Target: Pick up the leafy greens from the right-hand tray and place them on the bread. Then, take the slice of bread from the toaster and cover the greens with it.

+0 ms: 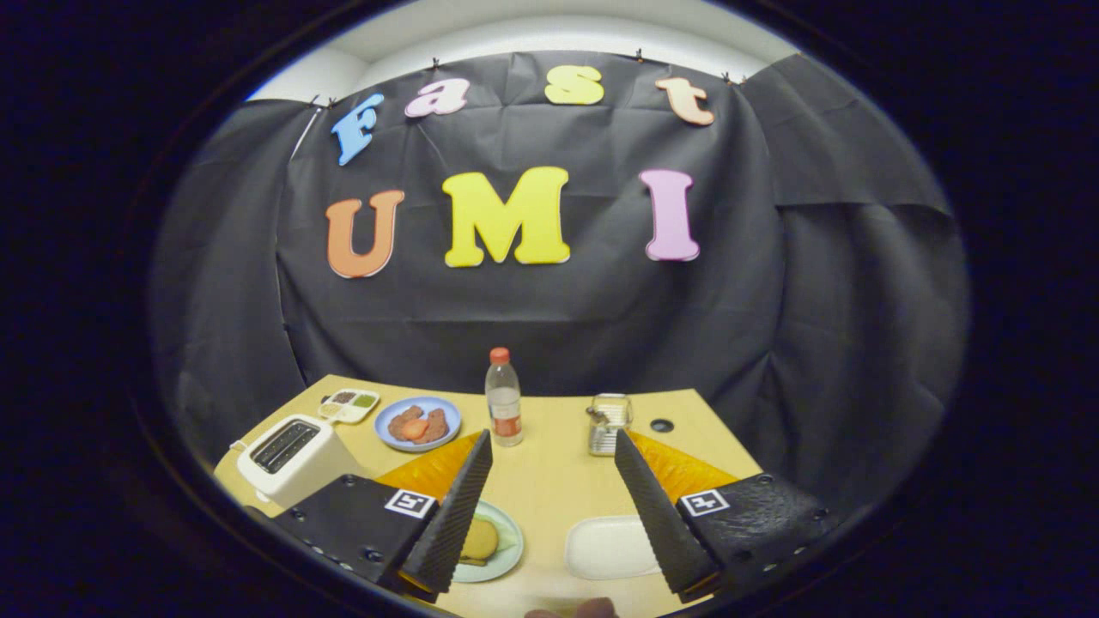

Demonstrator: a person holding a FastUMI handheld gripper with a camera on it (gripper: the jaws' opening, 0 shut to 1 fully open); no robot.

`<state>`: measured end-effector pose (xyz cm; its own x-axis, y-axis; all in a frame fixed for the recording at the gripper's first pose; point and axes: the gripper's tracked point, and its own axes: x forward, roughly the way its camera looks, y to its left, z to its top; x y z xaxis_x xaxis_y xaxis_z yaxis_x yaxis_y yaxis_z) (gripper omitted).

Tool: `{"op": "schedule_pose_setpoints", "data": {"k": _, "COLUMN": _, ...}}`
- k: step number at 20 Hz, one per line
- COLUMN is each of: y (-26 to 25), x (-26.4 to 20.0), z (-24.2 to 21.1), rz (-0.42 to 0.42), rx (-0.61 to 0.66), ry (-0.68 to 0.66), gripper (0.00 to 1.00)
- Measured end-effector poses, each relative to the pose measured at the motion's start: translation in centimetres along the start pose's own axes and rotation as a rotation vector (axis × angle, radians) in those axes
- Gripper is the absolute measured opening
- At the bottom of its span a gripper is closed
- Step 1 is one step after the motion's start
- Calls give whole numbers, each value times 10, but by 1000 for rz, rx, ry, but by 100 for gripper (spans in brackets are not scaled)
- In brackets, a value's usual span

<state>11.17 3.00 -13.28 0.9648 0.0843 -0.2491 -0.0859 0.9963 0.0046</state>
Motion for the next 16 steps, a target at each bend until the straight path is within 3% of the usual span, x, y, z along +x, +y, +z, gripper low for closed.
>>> {"op": "schedule_pose_setpoints", "data": {"k": 8, "y": -52, "x": -90, "z": 94, "rz": -60, "rx": -8, "ry": -164, "gripper": 94}}
{"op": "schedule_pose_setpoints", "data": {"k": 16, "y": -38, "x": -144, "z": 111, "rz": -38, "rx": 46, "ry": -216, "gripper": 94}}
